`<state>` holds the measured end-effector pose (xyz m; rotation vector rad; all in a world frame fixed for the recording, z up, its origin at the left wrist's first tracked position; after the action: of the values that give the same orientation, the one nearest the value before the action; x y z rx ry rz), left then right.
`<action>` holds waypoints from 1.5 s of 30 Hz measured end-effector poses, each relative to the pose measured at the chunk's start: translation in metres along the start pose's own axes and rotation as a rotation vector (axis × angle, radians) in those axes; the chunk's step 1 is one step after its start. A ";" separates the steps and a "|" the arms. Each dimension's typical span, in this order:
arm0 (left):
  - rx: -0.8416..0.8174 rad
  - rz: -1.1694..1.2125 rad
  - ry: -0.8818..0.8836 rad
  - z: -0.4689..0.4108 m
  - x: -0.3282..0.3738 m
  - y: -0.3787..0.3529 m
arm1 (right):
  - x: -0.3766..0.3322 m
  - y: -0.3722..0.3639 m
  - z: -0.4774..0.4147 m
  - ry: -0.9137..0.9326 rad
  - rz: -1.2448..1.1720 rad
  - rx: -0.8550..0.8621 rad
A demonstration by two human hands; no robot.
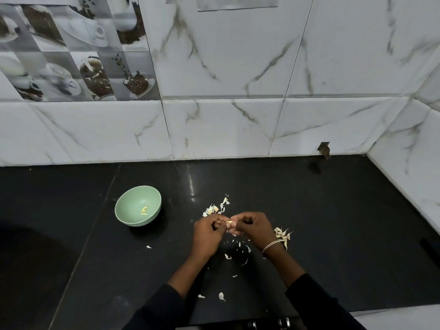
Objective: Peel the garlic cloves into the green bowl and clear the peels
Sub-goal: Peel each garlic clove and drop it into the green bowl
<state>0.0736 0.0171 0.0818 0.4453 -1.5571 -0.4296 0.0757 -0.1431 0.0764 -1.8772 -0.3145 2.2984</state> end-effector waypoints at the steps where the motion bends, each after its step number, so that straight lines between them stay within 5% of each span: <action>1: 0.016 -0.021 -0.006 0.000 0.002 0.002 | 0.000 0.001 0.000 0.002 0.054 0.009; 10: 0.040 -0.259 -0.156 0.004 0.020 0.002 | -0.009 0.007 0.002 0.041 0.431 0.084; 28: -0.112 0.404 0.149 0.003 0.008 -0.010 | -0.003 0.010 0.001 -0.017 0.067 0.103; 35: -0.039 -0.099 -0.049 -0.005 0.013 0.004 | 0.002 0.010 -0.006 -0.106 0.114 -0.063; 45: -0.069 -0.263 -0.159 -0.011 0.019 0.002 | -0.007 0.010 -0.010 -0.030 0.305 -0.085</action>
<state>0.0839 0.0088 0.0989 0.5771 -1.6370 -0.7341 0.0869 -0.1541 0.0781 -2.0594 -0.1380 2.5443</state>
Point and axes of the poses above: each hand's wrist, its own z-axis away from the middle knuckle, its own y-axis out of the back of the hand, x = y × z, the point moved 6 cm from there along -z, towards the middle knuckle, and after that the axes turned 15 degrees about -z, right-handed, at the moved point
